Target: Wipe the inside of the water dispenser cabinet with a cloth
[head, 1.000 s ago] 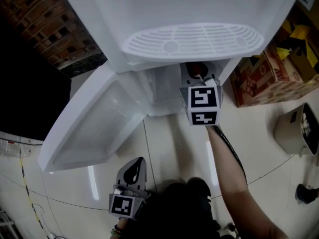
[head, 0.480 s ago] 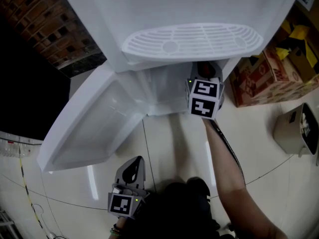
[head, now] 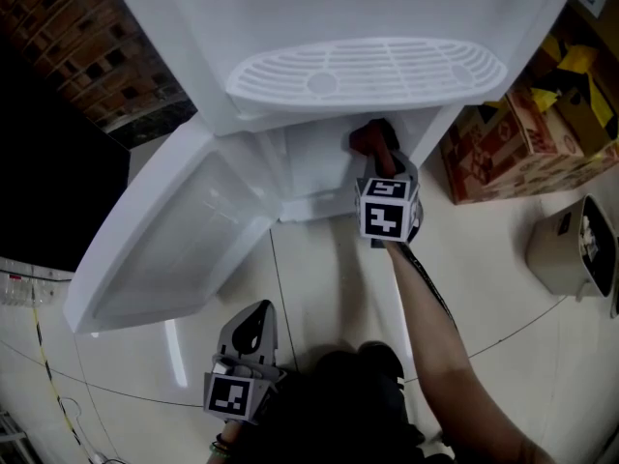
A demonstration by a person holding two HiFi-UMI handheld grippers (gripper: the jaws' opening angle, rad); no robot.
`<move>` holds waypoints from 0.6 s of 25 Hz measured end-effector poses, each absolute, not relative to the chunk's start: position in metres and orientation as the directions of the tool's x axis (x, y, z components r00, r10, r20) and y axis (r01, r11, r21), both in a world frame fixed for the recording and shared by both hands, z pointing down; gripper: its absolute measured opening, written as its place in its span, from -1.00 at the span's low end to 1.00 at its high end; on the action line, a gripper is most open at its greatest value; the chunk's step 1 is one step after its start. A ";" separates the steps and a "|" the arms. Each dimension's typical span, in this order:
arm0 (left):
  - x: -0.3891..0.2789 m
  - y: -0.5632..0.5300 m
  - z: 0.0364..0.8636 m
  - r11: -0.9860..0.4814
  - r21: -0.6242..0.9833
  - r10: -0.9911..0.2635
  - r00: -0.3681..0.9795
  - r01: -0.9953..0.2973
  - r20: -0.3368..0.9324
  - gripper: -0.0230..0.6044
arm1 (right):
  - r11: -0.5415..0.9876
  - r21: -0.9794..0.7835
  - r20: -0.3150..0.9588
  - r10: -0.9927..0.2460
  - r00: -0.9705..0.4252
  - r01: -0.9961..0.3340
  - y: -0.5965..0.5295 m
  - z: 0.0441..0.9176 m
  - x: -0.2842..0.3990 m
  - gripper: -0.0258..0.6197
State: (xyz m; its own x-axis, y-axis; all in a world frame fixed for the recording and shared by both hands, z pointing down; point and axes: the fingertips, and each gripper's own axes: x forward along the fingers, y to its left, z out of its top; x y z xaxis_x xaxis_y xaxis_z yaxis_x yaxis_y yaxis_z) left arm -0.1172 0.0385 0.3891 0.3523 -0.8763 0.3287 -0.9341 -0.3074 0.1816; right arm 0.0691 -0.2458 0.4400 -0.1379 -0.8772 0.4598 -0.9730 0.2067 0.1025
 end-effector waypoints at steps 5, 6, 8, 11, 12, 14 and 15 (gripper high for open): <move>-0.108 0.037 0.391 -0.337 0.178 -0.864 0.379 -0.925 0.331 -1.00 | 0.267 0.146 0.397 -0.898 -0.191 -0.953 -0.238 0.421 0.064 -0.70; -0.106 0.037 0.392 -0.342 0.178 -0.862 0.383 -0.923 0.332 -1.00 | 0.270 0.156 0.364 -0.910 -0.199 -0.950 -0.235 0.409 0.064 -0.70; -0.102 0.037 0.394 -0.352 0.179 -0.857 0.393 -0.919 0.333 -1.00 | 0.265 0.176 0.278 -0.937 -0.210 -0.948 -0.229 0.378 0.066 -0.70; -0.094 0.032 0.397 -0.394 0.160 -0.839 0.425 -0.905 0.341 -1.00 | 0.243 0.211 0.134 -0.967 -0.218 -0.947 -0.220 0.322 0.071 -0.70; -0.091 0.030 0.397 -0.413 0.150 -0.831 0.439 -0.898 0.343 -1.00 | 0.233 0.223 0.091 -0.972 -0.218 -0.947 -0.216 0.305 0.073 -0.70; -0.083 0.023 0.395 -0.444 0.139 -0.820 0.464 -0.885 0.336 -1.00 | 0.219 0.239 0.035 -0.976 -0.217 -0.946 -0.211 0.282 0.080 -0.70; -0.080 0.019 0.393 -0.456 0.134 -0.817 0.474 -0.880 0.329 -1.00 | 0.217 0.240 0.024 -0.976 -0.217 -0.946 -0.212 0.277 0.083 -0.70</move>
